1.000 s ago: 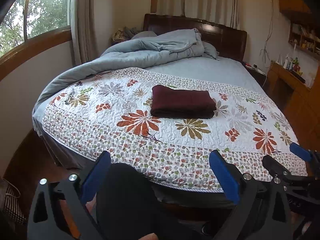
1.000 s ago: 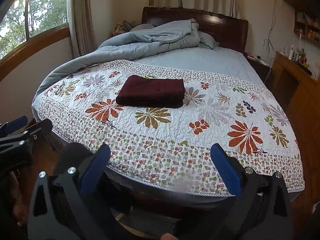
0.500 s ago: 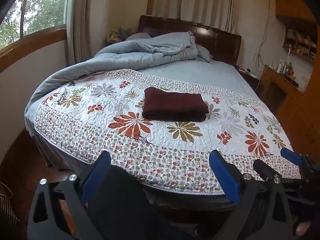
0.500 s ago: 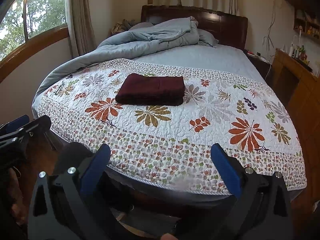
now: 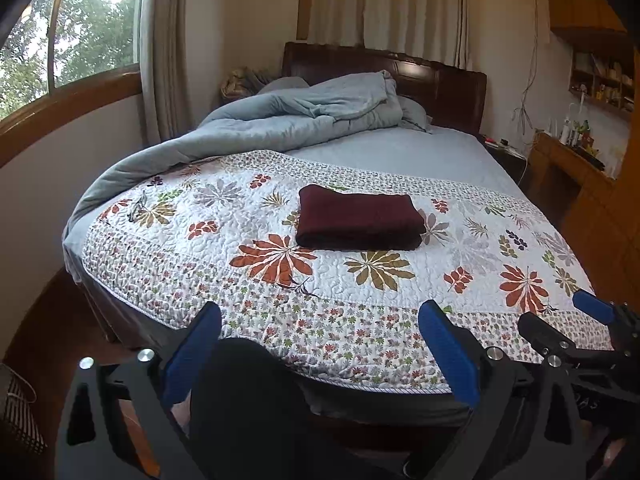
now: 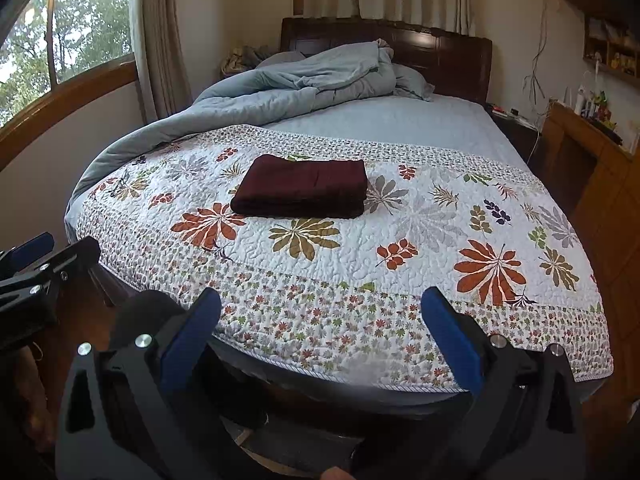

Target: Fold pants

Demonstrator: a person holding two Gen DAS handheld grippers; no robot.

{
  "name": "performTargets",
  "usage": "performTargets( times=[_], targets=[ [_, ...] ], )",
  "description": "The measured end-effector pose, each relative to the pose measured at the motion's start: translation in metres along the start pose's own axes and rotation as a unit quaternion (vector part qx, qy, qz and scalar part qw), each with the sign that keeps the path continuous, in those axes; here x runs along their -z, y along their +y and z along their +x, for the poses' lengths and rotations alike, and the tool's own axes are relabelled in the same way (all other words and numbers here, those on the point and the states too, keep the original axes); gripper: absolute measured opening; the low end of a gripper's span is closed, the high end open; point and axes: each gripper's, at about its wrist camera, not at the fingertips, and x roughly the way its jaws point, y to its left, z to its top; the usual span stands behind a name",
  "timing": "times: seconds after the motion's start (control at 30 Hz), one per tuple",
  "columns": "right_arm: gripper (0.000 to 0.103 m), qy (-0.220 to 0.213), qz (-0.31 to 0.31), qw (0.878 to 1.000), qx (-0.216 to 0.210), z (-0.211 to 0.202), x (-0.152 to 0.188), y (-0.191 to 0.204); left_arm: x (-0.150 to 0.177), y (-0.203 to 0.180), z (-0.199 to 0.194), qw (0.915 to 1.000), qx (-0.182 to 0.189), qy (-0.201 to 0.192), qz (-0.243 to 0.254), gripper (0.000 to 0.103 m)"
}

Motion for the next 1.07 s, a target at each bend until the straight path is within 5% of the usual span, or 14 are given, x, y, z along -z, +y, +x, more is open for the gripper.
performTargets(
  times=[1.07],
  targets=[
    [0.100, -0.001, 0.001, 1.000, 0.000, -0.0033, 0.0005, 0.0005, -0.0007, 0.0010, -0.0022, 1.0000, -0.009, 0.002, 0.000, 0.099]
  ],
)
